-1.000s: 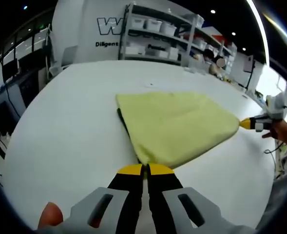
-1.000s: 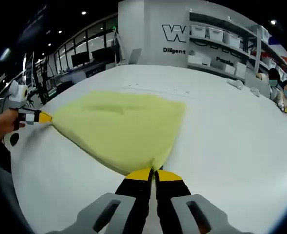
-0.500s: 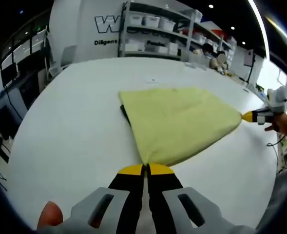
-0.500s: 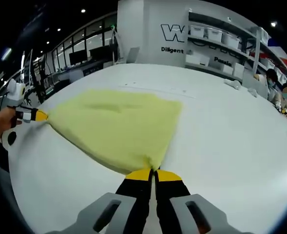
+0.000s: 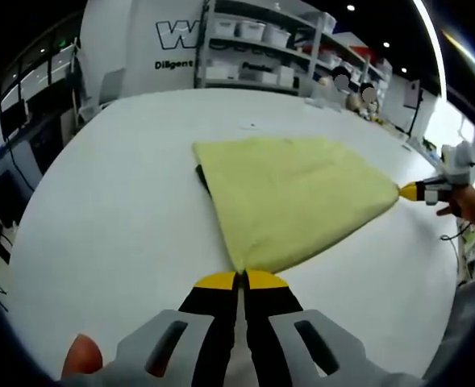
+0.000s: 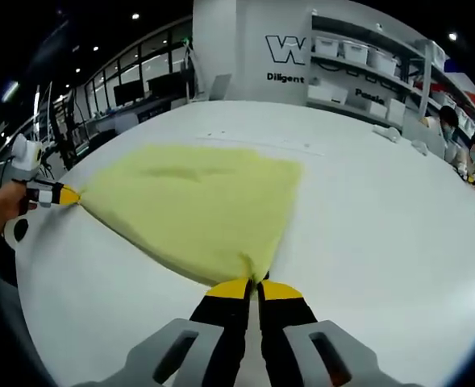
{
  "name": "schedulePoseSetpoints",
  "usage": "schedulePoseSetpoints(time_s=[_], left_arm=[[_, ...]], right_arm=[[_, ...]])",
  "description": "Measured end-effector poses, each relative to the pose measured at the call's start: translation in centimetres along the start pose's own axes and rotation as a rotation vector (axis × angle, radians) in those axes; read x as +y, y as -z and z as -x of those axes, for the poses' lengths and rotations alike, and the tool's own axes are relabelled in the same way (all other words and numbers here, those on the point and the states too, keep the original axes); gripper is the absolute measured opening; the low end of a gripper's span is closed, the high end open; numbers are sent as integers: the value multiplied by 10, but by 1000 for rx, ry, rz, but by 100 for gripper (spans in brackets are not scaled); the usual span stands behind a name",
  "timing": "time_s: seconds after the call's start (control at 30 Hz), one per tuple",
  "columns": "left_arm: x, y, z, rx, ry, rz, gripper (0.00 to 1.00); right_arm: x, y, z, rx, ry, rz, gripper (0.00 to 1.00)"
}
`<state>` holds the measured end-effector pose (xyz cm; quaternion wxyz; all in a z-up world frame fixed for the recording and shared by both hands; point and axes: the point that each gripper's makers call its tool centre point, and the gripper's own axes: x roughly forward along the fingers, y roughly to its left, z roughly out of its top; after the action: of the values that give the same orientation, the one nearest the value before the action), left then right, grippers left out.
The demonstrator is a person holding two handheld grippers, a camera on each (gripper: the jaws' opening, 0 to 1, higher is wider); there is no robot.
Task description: Fold the garment on the visible template until the final outline fits inside the template.
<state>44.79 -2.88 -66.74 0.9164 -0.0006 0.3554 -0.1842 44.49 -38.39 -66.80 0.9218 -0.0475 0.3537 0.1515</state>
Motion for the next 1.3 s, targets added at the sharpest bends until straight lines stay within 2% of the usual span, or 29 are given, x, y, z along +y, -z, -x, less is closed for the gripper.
schedulePoseSetpoints(time_s=[0.13,0.23,0.43,0.57,0.63,0.8,1.0,1.3], left_arm=[[-2,-3,2,-8,12,22,5],[-3,-8,3,-39,19,73,12],[-3,-17,-1,-64,15,115,17],[-1,-16,-9,-45,5,128,15],[-5,-12,-11,-25,21,129,9],[-8,-6,-17,-4,24,112,4],[-8,-7,-17,1,28,96,1],[-12,4,-5,24,27,54,1]], right_arm=[[-4,-4,5,-23,7,-34,10],[-5,-5,6,-34,7,-46,11],[-1,-14,1,-53,-12,-85,12],[1,-13,-7,-34,-12,-77,11],[0,-10,-9,-24,-14,-91,11],[3,-7,-11,-13,-19,-70,7],[3,-5,-12,-4,-19,-44,0],[13,8,1,37,-28,-3,0]])
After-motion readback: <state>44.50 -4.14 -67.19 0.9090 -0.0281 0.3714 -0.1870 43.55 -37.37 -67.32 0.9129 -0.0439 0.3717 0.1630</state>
